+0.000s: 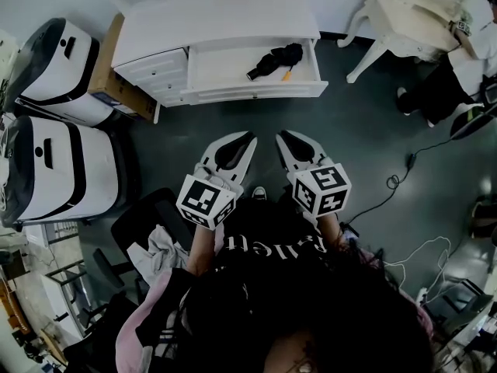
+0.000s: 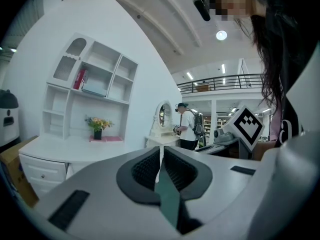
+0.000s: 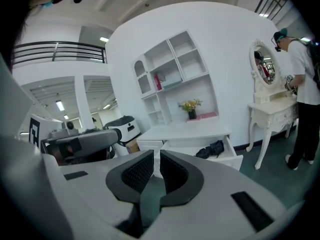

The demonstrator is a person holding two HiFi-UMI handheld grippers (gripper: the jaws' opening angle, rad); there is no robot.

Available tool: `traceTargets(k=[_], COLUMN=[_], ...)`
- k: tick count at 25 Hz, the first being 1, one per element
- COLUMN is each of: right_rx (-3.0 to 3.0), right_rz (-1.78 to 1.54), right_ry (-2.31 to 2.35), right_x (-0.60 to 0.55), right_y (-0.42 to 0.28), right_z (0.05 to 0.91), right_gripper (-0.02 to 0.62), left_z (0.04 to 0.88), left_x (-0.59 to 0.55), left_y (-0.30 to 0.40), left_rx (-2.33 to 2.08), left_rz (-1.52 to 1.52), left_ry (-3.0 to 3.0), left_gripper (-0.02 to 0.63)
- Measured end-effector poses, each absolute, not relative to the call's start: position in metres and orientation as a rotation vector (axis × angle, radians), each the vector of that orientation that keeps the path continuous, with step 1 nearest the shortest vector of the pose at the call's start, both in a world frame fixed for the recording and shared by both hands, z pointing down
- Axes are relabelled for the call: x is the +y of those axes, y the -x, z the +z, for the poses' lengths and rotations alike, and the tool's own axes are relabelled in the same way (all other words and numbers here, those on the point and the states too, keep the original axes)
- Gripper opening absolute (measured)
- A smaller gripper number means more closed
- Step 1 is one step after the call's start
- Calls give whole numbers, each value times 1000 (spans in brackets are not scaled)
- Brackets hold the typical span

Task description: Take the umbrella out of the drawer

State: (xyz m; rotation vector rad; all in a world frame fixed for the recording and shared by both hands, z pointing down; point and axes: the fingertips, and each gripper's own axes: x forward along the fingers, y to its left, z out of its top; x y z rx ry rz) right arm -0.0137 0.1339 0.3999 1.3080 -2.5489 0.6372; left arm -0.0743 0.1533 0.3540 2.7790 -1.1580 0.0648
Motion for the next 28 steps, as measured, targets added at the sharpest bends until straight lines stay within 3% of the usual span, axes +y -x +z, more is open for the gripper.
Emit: traceTargets(k=[11, 28], right_rx=[-2492, -2532], right_rz=[684, 718], right_ry=[-1353, -1181], right_x=[92, -91], right_y=[-8, -79], right_z=[416, 422], right_gripper=[66, 66], left_z=[368, 369], left_x=[110, -64], left_y=[61, -9], left_rx=[-1107, -1287], left_rz=[67, 79], left_ry=[-2768, -2667], left_gripper=[18, 18])
